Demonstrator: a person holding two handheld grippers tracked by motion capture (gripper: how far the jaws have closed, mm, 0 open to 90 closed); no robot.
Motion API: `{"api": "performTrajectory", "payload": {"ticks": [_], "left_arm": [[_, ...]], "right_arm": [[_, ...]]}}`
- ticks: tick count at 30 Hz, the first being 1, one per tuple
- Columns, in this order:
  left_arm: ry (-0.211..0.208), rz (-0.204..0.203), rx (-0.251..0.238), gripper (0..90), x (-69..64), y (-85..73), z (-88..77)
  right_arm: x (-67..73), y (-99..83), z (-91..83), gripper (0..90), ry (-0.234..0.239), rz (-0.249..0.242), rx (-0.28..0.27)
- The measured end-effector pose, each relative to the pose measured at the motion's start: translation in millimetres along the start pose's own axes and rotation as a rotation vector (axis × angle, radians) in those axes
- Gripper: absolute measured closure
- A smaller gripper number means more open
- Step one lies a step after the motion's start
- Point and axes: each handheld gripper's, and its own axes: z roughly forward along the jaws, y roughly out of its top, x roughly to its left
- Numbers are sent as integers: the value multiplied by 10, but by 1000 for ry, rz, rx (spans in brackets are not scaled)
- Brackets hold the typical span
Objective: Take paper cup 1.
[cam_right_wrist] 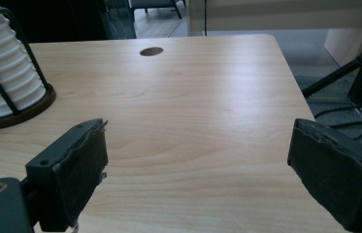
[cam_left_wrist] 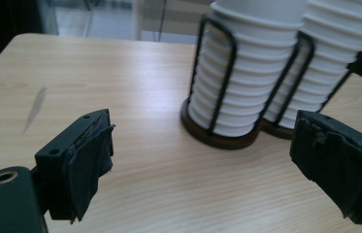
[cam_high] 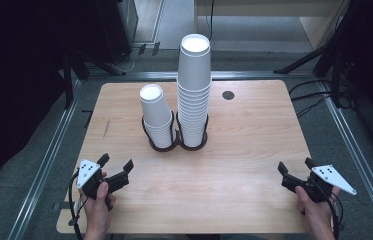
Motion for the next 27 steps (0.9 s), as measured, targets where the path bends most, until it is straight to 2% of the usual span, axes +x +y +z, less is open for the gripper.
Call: {"api": "performTrajectory", "payload": {"ticks": [4, 7, 9, 13, 15, 19, 27], "left_arm": [[-31, 1, -9, 84, -117, 103, 51], [-50, 23, -11, 84, -197, 162, 104], [-53, 37, -13, 84, -241, 194, 137], [-69, 36, -25, 87, -314, 252, 211], [-62, 37, -31, 87, -356, 274, 262], [-74, 60, -43, 87, -463, 329, 333], [-107, 68, -62, 87, -609, 430, 430]], "right_arm": [[98, 85, 3, 73, 29, -16, 0], [195, 142, 13, 73, 45, -49, -1], [244, 177, 11, 74, 59, -50, -3], [359, 224, 15, 53, 94, -70, 15], [417, 237, 21, 51, 114, -77, 21], [494, 273, 7, 51, 117, -95, 23], [579, 424, -19, 51, 128, -93, -2]]}}
